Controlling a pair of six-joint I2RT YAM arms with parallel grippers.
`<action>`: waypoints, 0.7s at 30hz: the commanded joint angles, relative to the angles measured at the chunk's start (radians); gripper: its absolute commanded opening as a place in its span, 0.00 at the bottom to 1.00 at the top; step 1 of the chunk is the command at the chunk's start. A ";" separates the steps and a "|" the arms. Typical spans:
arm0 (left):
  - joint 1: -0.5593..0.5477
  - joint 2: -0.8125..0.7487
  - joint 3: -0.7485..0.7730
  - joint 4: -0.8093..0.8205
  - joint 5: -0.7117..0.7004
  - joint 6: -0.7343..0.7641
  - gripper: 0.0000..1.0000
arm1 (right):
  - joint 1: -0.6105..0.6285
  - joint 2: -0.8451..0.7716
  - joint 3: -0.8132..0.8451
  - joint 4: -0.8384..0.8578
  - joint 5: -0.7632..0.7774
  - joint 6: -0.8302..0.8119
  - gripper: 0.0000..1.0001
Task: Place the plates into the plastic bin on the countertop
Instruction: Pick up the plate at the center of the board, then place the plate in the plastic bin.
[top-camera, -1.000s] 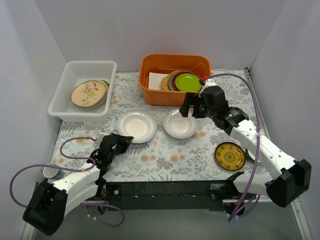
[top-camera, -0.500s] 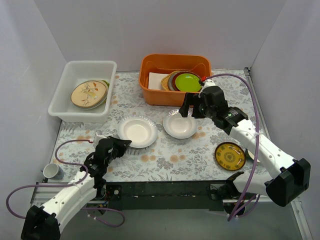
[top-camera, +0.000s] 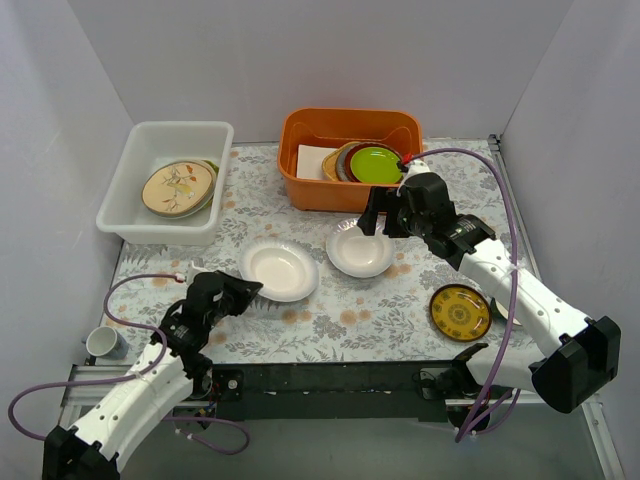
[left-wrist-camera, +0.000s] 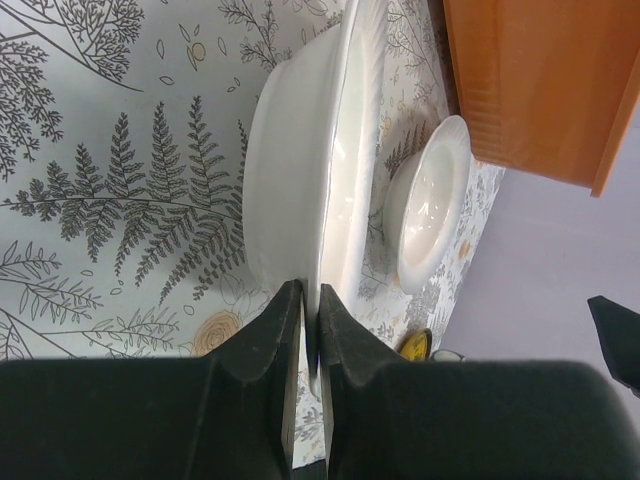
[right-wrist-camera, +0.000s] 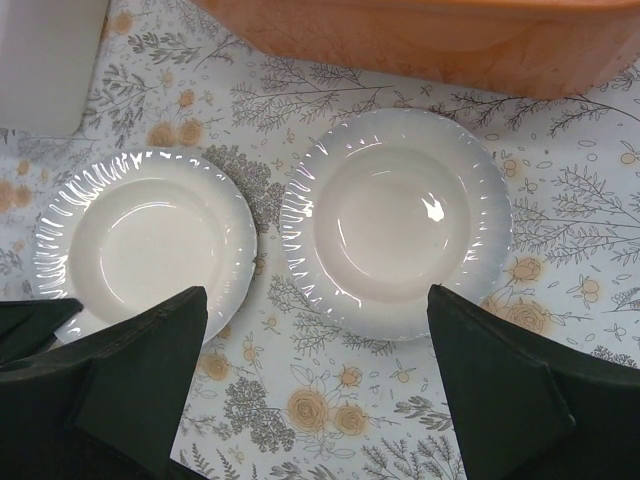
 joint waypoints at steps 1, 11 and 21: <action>-0.004 -0.030 0.113 0.045 0.004 -0.228 0.00 | -0.006 -0.002 0.001 0.037 -0.014 0.007 0.98; -0.004 -0.019 0.219 0.025 -0.004 -0.199 0.00 | -0.006 -0.002 0.001 0.039 -0.015 0.010 0.97; -0.004 -0.002 0.347 -0.028 -0.056 -0.150 0.00 | -0.006 -0.003 0.000 0.041 -0.017 0.012 0.97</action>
